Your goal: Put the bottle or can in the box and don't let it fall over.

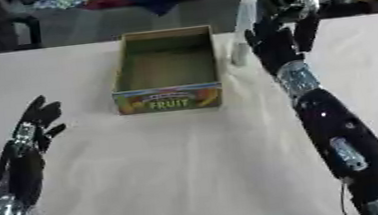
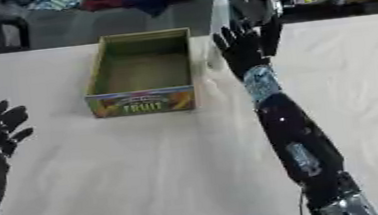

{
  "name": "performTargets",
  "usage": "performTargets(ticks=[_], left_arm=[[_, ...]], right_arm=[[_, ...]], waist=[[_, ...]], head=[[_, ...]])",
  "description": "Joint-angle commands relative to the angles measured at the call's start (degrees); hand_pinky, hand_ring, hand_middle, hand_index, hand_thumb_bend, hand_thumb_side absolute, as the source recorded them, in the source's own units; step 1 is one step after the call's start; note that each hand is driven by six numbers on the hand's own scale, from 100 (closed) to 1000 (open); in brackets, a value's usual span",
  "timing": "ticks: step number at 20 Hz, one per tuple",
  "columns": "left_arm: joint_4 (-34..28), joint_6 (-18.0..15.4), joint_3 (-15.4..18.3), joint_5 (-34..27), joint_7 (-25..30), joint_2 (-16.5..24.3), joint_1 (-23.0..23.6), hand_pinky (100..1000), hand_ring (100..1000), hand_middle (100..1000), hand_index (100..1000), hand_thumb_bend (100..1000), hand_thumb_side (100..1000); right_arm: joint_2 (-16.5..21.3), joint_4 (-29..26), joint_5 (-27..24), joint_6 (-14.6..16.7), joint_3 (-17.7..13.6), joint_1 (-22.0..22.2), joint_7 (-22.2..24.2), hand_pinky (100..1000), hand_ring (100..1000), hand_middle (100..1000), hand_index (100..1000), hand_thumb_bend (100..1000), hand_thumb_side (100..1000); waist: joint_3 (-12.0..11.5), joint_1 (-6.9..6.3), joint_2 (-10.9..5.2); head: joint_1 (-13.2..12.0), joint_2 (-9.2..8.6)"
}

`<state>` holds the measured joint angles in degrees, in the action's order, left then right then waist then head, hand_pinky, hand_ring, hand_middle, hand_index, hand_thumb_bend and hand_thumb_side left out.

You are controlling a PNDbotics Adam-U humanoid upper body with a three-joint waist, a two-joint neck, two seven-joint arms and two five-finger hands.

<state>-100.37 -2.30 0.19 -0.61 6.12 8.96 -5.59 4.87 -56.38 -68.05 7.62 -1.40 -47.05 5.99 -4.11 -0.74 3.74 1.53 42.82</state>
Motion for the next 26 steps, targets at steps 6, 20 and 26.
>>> performTargets(ticks=[6,20,26], left_arm=[[-1.3,-0.1,-0.2,-0.5,0.3,0.2,-0.9,888,936,847,996,100,985],[-1.4,-0.1,-0.5,-0.7,0.6,0.2,-1.2,887,934,846,997,100,983],[-1.4,-0.1,-0.5,-0.7,0.5,0.2,-1.2,887,934,845,997,100,984]], right_arm=[[1.6,-1.4,-1.3,0.7,-0.4,-2.7,0.1,100,100,100,1000,422,668],[1.1,-2.0,-2.2,0.5,-0.2,-3.8,0.5,100,100,100,1000,408,654],[1.1,-1.9,-2.2,0.5,-0.2,-3.7,0.5,100,100,100,1000,405,655]], waist=[[-0.6,-0.19,-0.70],[-1.6,-0.19,-0.76],[-1.6,-0.14,-0.79]], head=[[0.7,0.22],[1.2,0.41],[1.1,0.31]])
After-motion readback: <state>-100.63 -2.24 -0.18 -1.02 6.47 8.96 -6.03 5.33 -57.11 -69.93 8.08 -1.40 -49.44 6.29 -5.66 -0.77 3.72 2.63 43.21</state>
